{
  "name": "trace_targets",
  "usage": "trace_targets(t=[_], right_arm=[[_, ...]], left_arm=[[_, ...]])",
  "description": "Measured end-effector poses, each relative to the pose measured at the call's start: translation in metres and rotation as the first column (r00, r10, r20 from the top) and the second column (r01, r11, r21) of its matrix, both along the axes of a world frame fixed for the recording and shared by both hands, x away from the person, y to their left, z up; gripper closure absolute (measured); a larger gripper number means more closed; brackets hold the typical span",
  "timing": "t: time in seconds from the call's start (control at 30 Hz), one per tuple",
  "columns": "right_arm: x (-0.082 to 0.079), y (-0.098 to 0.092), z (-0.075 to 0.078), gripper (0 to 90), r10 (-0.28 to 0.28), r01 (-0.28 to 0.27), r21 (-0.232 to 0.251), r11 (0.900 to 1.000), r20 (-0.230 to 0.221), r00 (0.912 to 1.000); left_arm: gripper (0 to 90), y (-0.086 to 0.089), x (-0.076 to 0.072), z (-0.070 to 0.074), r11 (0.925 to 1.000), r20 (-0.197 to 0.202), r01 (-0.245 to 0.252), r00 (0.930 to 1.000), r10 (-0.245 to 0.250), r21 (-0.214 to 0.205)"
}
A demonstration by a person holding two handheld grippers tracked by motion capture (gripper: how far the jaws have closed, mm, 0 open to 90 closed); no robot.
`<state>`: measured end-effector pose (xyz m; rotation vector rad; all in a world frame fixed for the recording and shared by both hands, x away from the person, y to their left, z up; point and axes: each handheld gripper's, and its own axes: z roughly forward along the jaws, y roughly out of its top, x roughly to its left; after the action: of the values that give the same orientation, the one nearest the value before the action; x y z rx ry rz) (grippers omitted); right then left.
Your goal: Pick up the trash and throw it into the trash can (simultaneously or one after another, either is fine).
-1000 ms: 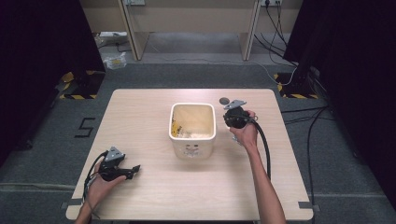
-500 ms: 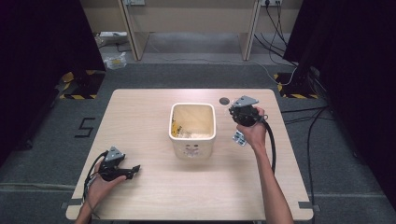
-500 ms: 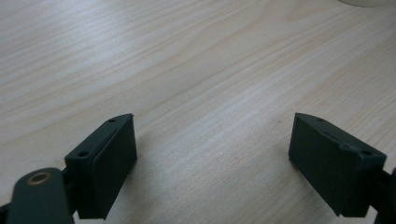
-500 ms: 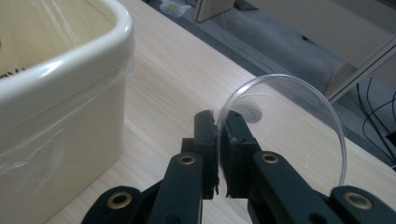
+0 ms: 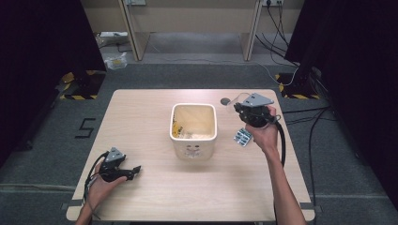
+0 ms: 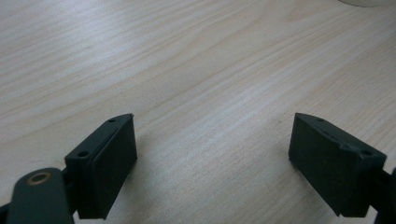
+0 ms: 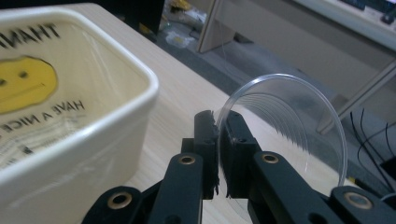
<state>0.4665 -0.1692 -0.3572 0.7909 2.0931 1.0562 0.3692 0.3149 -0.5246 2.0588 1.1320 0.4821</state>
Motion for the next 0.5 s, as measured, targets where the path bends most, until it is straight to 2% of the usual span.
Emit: trace_targets(t=[0.23, 0.37, 0.5], right_arm=[[-0.022, 0.012, 0.031, 85.7, 0.062, -0.063, 0.010, 0.9980, 0.059, 0.9963], [-0.031, 0.019, 0.040, 85.6, 0.104, -0.105, 0.004, 0.9945, 0.075, 0.9918], [-0.041, 0.031, 0.046, 85.6, 0.160, -0.162, 0.019, 0.9866, 0.079, 0.9840]], left_arm=[[14.0, 0.000, 0.000, 0.000, 1.0000, 0.000, 0.000, 1.0000, 0.000, 0.000], [14.0, 0.000, 0.000, 0.000, 1.0000, 0.000, 0.000, 1.0000, 0.000, 0.000], [14.1, 0.000, 0.000, 0.000, 1.0000, 0.000, 0.001, 1.0000, -0.001, 0.001]])
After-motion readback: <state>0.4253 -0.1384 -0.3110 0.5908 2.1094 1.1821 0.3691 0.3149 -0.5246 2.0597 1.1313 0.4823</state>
